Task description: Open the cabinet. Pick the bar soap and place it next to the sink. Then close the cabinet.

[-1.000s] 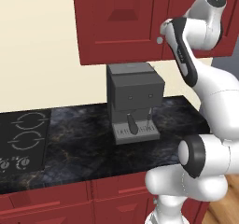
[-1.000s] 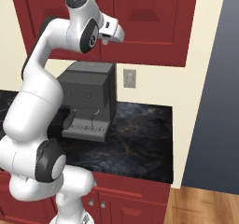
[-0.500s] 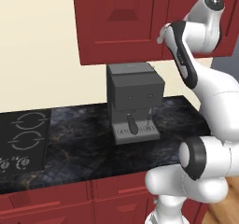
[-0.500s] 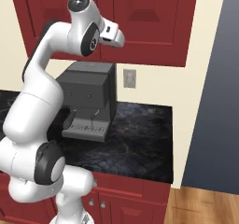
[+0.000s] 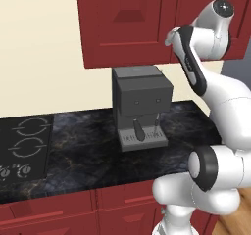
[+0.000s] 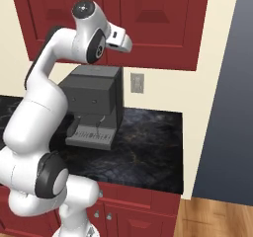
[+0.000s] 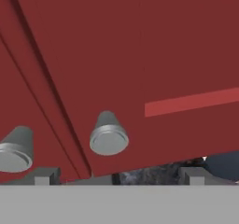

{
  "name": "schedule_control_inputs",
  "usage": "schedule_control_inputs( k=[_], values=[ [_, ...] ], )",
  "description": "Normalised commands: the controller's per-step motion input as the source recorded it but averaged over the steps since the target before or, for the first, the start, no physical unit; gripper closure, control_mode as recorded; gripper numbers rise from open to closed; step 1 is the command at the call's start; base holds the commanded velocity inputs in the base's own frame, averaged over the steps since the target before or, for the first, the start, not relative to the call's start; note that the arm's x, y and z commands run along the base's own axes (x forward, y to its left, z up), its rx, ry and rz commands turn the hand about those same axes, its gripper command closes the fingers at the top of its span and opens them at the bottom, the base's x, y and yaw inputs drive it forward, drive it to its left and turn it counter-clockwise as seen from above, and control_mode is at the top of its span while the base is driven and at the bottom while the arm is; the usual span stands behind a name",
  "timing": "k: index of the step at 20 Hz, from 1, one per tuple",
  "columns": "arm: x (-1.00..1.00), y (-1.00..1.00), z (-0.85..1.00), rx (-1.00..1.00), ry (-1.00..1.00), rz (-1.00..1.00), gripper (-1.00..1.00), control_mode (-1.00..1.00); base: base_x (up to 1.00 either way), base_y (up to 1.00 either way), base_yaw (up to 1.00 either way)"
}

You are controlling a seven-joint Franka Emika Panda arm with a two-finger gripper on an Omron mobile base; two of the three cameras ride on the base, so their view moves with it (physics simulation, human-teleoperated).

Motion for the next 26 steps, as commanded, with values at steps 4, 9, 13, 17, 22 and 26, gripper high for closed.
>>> schedule_control_inputs(
  k=[4,9,13,17,22,26],
  values=[
    [0.33,0.05,0.0,0.01,-0.14,0.0,-1.0,-1.0,0.0,0.0,0.0],
    [0.42,0.04,0.0,0.01,-0.16,0.0,-1.0,-1.0,0.0,0.0,0.0],
    [0.27,0.0,0.0,0.0,-0.04,0.0,-1.0,-1.0,0.0,0.0,0.0],
    [0.25,0.0,-0.07,0.0,0.0,0.0,-1.0,-1.0,0.0,0.0,0.0],
    [0.11,0.0,-0.06,0.0,0.0,0.0,-1.0,-1.0,0.0,0.0,0.0],
    [0.0,0.0,0.0,0.0,0.0,0.0,-1.0,-1.0,0.0,0.0,0.0]
  ],
)
